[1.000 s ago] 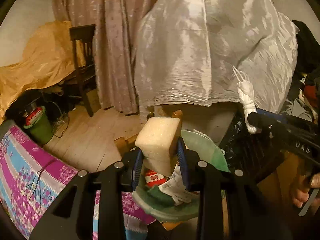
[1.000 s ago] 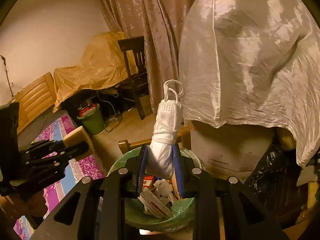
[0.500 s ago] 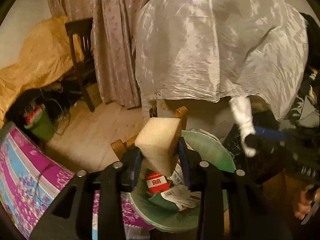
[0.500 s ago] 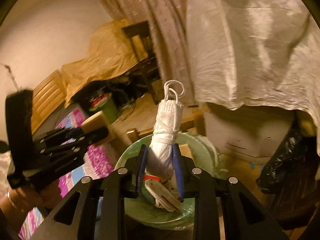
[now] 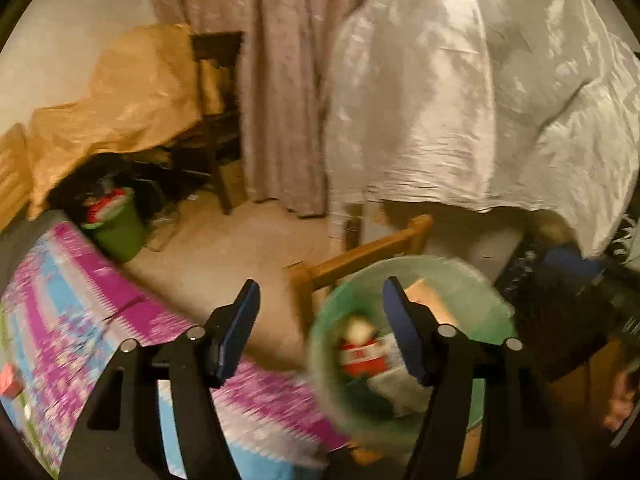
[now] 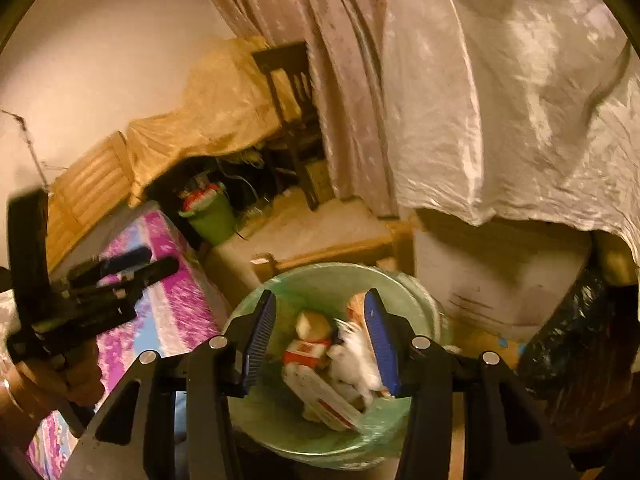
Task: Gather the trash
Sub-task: 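Move both open tools back toward the yarn ball on the bed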
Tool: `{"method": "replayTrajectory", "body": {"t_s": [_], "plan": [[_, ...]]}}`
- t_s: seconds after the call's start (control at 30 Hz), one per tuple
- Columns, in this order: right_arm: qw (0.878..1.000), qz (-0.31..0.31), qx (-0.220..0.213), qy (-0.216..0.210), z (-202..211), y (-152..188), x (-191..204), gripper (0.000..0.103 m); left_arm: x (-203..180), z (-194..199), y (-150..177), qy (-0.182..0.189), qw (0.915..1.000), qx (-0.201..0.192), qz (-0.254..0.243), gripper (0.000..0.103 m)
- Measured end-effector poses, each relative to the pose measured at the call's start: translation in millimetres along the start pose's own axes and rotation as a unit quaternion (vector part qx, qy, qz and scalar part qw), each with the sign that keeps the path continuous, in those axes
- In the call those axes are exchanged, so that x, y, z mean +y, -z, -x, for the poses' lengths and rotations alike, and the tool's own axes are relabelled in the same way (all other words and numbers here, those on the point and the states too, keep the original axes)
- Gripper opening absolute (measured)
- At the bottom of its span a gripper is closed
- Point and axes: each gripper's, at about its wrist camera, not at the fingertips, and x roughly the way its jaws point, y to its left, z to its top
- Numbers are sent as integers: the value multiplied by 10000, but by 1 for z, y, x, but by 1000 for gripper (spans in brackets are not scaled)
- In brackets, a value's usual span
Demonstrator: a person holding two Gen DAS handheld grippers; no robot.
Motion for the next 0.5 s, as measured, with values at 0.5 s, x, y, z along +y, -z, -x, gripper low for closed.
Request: {"method": "replayTrajectory", "body": {"t_s": [0.5], "plan": [[9251, 1039, 1944, -3091, -76, 163, 245, 56, 296, 81, 207, -2989, 9187, 1217, 2276, 77]]}}
